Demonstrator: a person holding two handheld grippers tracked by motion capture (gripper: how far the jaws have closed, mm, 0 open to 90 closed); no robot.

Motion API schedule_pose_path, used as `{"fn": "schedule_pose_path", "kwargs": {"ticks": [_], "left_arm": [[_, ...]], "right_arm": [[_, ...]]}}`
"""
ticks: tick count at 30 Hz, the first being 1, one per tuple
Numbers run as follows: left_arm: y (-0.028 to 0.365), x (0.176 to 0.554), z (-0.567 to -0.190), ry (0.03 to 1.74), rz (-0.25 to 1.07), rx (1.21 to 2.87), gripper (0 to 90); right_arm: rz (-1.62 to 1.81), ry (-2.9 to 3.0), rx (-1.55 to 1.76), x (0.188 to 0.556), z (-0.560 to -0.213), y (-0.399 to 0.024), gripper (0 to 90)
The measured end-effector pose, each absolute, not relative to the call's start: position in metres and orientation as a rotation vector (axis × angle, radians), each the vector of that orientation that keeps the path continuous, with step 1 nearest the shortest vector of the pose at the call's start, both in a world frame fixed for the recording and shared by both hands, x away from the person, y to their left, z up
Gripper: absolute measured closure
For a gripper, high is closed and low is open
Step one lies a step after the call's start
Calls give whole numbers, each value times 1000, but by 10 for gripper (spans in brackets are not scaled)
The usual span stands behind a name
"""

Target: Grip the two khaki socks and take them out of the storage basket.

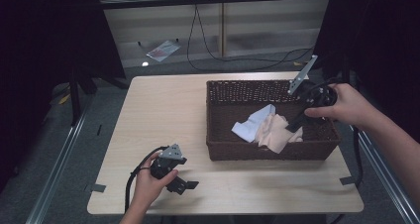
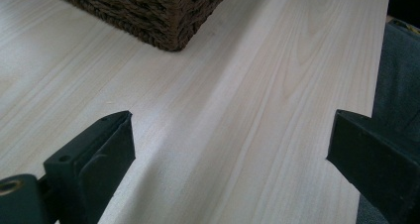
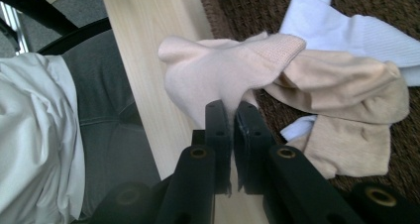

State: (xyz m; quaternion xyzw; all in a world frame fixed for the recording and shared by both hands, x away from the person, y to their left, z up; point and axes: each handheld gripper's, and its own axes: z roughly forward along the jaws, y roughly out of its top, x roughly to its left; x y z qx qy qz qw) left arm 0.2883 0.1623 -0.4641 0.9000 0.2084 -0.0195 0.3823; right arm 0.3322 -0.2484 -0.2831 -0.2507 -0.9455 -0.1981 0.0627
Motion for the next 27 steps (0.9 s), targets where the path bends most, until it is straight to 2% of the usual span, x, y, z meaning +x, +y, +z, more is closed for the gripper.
{"fn": "schedule_pose_path", "kwargs": {"ticks": [13,27], "left_arm": [[162,289,-465,533,-52,2296,40],[162,289,-465,535,-60,2292,40]], "right_arm": [[-595,-2850,-657,320,-290,-235,862],[-463,-2873,-592,311,-328,-220,860]]}}
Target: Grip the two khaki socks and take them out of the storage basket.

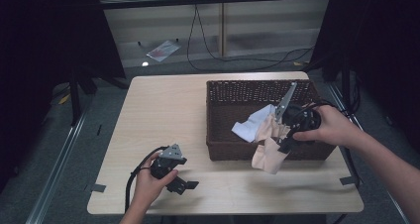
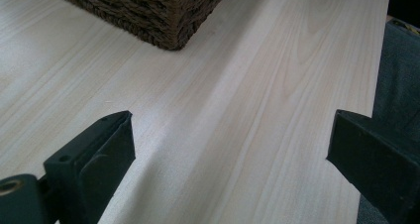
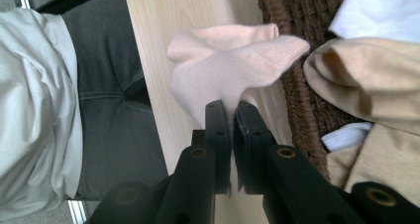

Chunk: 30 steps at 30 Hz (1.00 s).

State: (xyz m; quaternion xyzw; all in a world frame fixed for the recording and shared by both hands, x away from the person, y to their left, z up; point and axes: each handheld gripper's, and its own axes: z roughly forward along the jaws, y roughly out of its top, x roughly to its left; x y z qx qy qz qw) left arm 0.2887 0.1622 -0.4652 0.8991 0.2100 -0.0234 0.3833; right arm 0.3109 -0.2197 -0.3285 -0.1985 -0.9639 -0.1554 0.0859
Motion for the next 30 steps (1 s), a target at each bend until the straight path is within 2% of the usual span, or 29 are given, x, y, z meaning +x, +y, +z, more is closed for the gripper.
{"fn": "schedule_pose_path", "kwargs": {"ticks": [10,11,13,14,16,18,24,26,28,30], "left_arm": [[163,289,-464,531,-52,2306,41],[163,289,-464,526,-50,2306,41],[164,289,-464,529,-48,2304,41],[164,289,-464,529,-48,2304,40],[164,289,-464,538,-45,2300,41],[164,289,-464,528,-48,2306,40],[163,290,-465,528,-56,2303,41],[163,289,-465,529,-58,2300,40],[162,289,-465,539,-62,2295,40],[162,289,-465,536,-62,2296,40]], "right_arm": [[-412,-2873,-582,312,-353,-213,855],[-416,-2871,-592,312,-356,-211,798],[-432,-2881,-590,314,-357,-210,742],[-432,-2881,-590,314,-357,-210,742],[-459,-2875,-620,315,-355,-210,674],[-500,-2883,-652,318,-349,-214,569],[-570,-2896,-760,328,-336,-227,356],[-585,-2908,-805,334,-333,-231,322],[-591,-2916,-864,341,-332,-234,246],[-572,-2924,-891,348,-334,-236,242]]}}
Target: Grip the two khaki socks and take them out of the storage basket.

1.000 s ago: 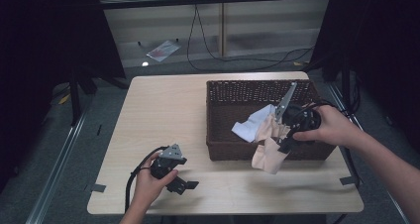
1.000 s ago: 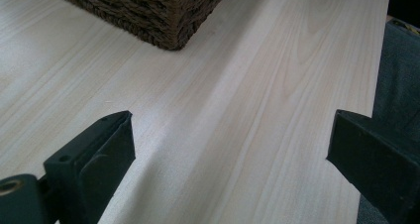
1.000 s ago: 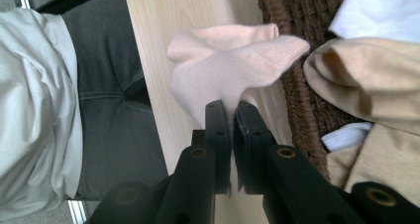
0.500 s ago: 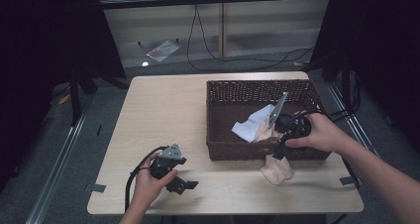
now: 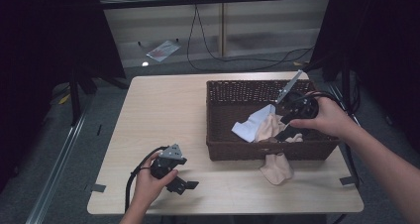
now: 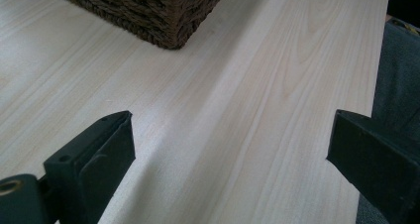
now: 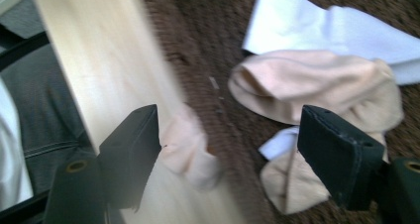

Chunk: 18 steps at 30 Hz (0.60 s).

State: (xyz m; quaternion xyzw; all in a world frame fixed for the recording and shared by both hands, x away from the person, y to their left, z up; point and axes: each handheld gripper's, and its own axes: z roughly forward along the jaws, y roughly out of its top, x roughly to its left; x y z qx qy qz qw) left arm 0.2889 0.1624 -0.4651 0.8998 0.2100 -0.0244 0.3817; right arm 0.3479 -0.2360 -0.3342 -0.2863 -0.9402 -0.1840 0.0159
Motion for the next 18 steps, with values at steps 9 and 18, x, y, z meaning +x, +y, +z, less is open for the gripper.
{"fn": "schedule_pose_path", "kwargs": {"ticks": [9,18], "left_arm": [[164,290,-465,525,-67,2305,40],[164,290,-465,524,-66,2301,40]], "right_arm": [[-537,-2936,-1004,373,-358,-236,138],[-531,-2923,-1079,391,-378,-236,118]]}}
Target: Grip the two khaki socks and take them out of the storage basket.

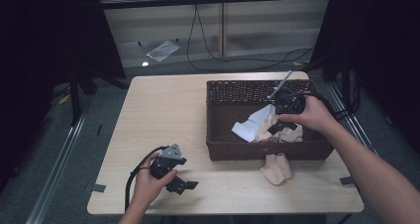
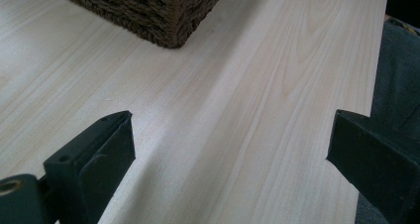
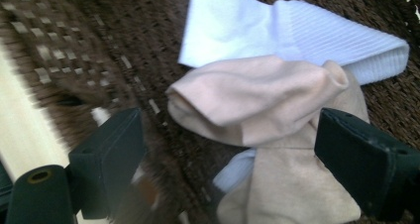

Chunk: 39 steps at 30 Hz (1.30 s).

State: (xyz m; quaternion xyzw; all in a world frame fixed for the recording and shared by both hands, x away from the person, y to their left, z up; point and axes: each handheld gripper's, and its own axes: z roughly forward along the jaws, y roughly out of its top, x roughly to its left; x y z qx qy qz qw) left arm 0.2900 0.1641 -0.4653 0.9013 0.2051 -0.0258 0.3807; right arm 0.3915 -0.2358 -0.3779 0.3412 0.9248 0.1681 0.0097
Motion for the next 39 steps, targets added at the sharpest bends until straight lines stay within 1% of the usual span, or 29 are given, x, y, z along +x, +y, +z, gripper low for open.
{"fn": "schedule_pose_path", "kwargs": {"ticks": [5,17,28,34,36,39], "left_arm": [[165,289,-464,527,-61,2303,40],[164,290,-464,514,-62,2314,40],[164,290,-465,516,-65,2308,40],[163,290,-466,524,-74,2300,40],[163,290,-466,525,-74,2300,41],[164,290,-466,525,-69,2306,40]], "right_arm": [[474,2874,1093,399,-393,-235,110],[426,2800,1187,408,-408,-233,109],[466,2769,1244,414,-418,-240,112],[501,2757,1261,415,-423,-241,128],[482,2755,1262,415,-425,-241,145],[503,2767,1270,415,-428,-240,203]]}}
